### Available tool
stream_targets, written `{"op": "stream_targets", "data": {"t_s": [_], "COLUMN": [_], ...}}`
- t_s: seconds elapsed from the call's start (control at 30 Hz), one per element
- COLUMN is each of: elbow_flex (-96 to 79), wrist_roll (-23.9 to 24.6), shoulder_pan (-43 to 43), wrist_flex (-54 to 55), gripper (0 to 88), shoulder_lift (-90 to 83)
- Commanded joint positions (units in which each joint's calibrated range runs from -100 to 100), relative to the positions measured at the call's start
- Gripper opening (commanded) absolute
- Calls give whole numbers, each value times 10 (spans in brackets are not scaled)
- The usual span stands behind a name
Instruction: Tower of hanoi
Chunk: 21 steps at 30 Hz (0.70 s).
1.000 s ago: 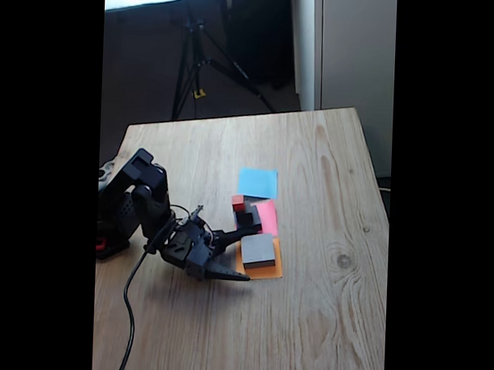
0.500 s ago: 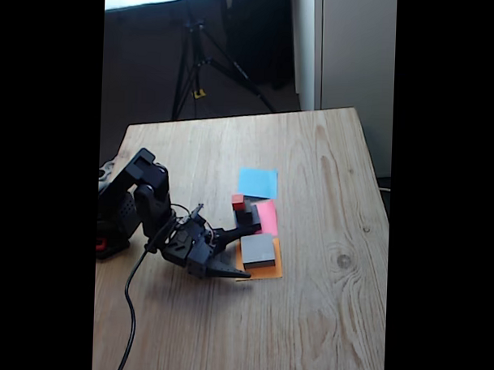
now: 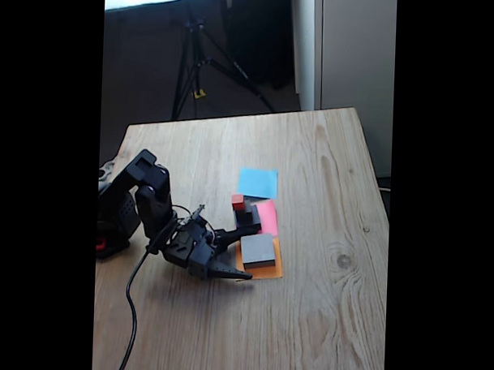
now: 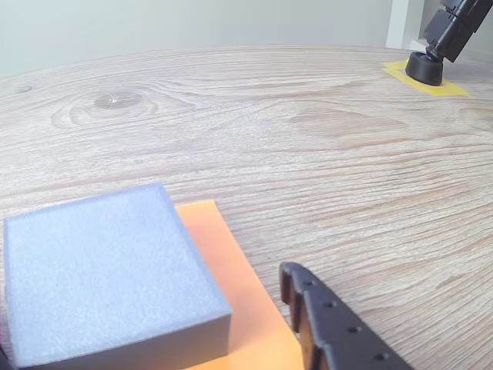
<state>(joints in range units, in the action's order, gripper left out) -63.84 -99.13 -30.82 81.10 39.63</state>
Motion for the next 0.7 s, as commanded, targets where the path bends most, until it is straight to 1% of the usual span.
{"op": "stream_targets", "data": {"t_s": [0.0,0.3,0.67], "elbow_flex": [5,5,10], "wrist_roll": [-9,-9,-9], "shoulder_pan": [4,3,8], "wrist_flex": [11,13,22], "gripper": [449,402,423], "shoulder_lift": [-3,0,4]}}
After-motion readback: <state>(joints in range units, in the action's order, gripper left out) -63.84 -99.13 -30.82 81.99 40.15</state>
